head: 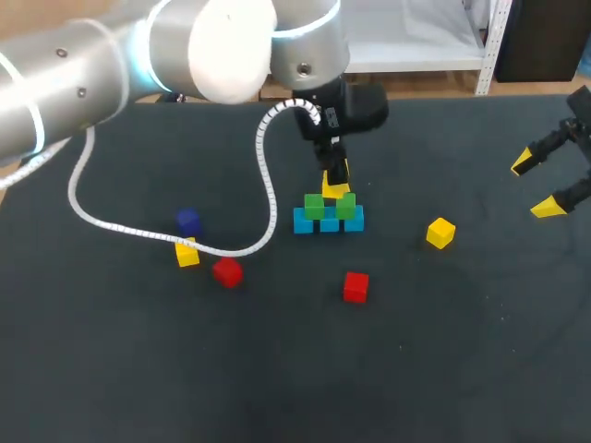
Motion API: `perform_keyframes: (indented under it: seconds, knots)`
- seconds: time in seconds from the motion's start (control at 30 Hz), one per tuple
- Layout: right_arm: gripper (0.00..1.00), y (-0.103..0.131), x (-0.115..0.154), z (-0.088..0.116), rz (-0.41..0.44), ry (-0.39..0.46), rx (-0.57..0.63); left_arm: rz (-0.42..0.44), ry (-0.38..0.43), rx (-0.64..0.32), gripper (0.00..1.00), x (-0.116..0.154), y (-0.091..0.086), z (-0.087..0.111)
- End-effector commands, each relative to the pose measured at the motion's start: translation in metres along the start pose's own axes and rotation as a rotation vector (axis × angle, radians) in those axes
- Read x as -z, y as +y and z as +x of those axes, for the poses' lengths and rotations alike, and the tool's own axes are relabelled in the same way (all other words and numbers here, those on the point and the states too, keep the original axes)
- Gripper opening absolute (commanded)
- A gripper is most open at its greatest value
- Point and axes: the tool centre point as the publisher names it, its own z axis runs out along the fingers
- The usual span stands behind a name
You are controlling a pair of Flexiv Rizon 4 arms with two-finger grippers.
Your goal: Place the blue cubes, place green cubes on the blue cubes, place the yellow cubes on the green cubes, then place the red cubes on the yellow cubes, and place purple cube on the red cubes.
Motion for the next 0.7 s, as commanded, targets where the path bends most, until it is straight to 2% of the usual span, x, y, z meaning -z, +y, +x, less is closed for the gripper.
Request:
perform_keyframes:
  seconds: [0.03, 0.3, 0.7]
  knots:
    - [1.0, -0.001, 0.0, 0.001, -0.001, -0.003, 0.001, 0.012, 0.006, 0.03, 0.0, -0.004, 0.009, -0.004]
    - [1.0, -0.001, 0.0, 0.001, -0.001, -0.003, 0.001, 0.003, -0.012, 0.08, 0.0, -0.005, 0.009, -0.003]
    - [1.0, -0.001, 0.0, 0.001, -0.001, -0.003, 0.001, 0.002, -0.011, 0.12, 0.0, -0.008, 0.001, 0.008]
